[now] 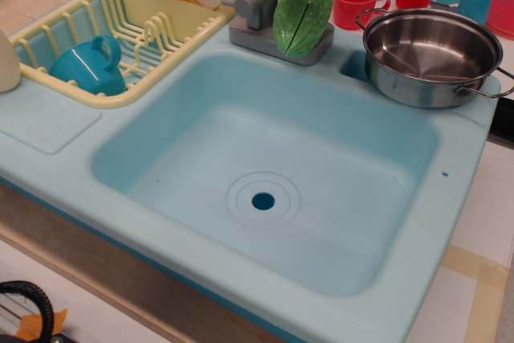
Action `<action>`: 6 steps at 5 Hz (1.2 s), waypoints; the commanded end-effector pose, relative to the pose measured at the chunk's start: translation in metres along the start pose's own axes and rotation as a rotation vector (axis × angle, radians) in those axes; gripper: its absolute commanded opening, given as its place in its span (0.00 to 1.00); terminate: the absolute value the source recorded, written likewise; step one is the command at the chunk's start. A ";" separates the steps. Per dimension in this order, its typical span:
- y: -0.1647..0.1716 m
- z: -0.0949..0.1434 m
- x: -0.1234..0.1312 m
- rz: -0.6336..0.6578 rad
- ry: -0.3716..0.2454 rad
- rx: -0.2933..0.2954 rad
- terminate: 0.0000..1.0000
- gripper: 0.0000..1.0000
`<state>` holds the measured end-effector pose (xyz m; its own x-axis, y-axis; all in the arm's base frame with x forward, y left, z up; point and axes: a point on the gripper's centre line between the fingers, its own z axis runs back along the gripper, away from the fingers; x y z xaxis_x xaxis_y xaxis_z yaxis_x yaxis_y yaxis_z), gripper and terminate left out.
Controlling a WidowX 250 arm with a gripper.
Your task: Put green squash into pot or pan
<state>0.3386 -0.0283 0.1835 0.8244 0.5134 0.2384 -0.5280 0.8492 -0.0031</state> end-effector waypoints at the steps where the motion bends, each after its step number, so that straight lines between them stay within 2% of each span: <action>1: -0.001 0.000 0.013 0.005 -0.010 -0.016 0.00 1.00; 3: 0.002 -0.027 0.015 0.045 0.048 0.009 0.00 1.00; 4: 0.002 -0.043 0.010 0.063 0.076 -0.008 0.00 1.00; 5: -0.002 -0.049 0.009 0.073 0.087 0.002 0.00 0.00; 6: -0.004 -0.040 0.008 0.074 0.053 0.008 0.00 0.00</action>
<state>0.3507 -0.0262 0.1364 0.7957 0.5829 0.1648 -0.5954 0.8026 0.0361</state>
